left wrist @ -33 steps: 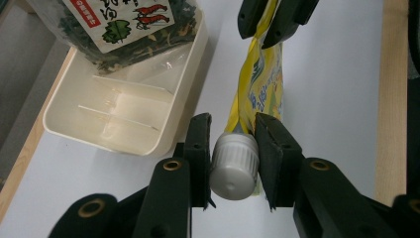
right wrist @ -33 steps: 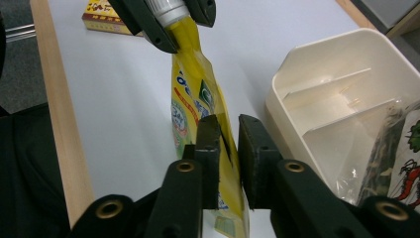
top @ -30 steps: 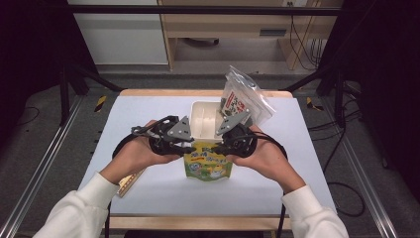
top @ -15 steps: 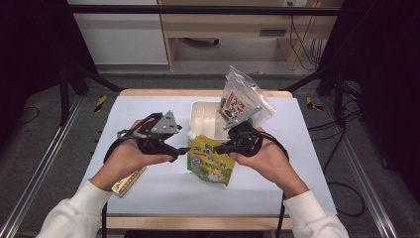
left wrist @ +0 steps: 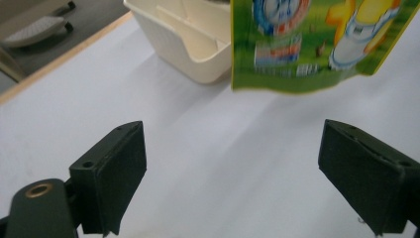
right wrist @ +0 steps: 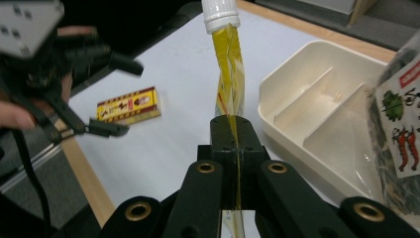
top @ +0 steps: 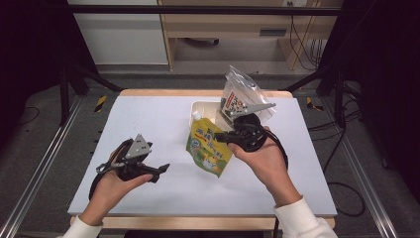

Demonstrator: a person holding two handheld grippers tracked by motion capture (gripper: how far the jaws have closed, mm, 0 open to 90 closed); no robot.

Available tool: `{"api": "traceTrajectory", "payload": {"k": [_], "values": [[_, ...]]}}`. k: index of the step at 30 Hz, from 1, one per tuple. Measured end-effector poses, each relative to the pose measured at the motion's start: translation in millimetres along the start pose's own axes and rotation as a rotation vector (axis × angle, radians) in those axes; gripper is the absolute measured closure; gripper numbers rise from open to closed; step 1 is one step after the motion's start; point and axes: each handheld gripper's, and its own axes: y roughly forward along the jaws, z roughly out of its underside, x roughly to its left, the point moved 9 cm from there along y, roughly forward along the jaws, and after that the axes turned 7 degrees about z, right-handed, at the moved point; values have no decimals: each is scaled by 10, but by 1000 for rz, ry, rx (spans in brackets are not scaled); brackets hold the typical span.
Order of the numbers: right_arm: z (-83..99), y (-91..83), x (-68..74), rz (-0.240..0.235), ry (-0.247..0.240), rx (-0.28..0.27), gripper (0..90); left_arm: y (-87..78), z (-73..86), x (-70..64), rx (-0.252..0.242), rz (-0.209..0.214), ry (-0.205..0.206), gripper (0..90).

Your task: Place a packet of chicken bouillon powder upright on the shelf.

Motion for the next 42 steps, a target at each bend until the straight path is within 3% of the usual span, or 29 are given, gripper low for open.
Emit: {"api": "traceTrajectory", "payload": {"k": [7, 18, 21, 26, 29, 42], "values": [[-206, -91, -60, 37, 89, -86, 900, 41, 312, 20, -36, -27, -91, 109], [-507, -113, -138, 130, 178, -204, 900, 105, 511, -7, -22, -50, -105, 108], [-579, -78, -175, 165, 186, -223, 900, 107, 535, -9, -4, -71, -77, 101], [-675, -15, -253, 223, 191, -250, 900, 83, 559, 11, -8, -64, -89, 96], [-720, 21, -290, 232, 217, -270, 900, 55, 603, 59, -20, -73, -118, 96], [-888, 181, -391, 270, 280, -310, 900, -10, 675, 147, -25, -113, -129, 97]]}}
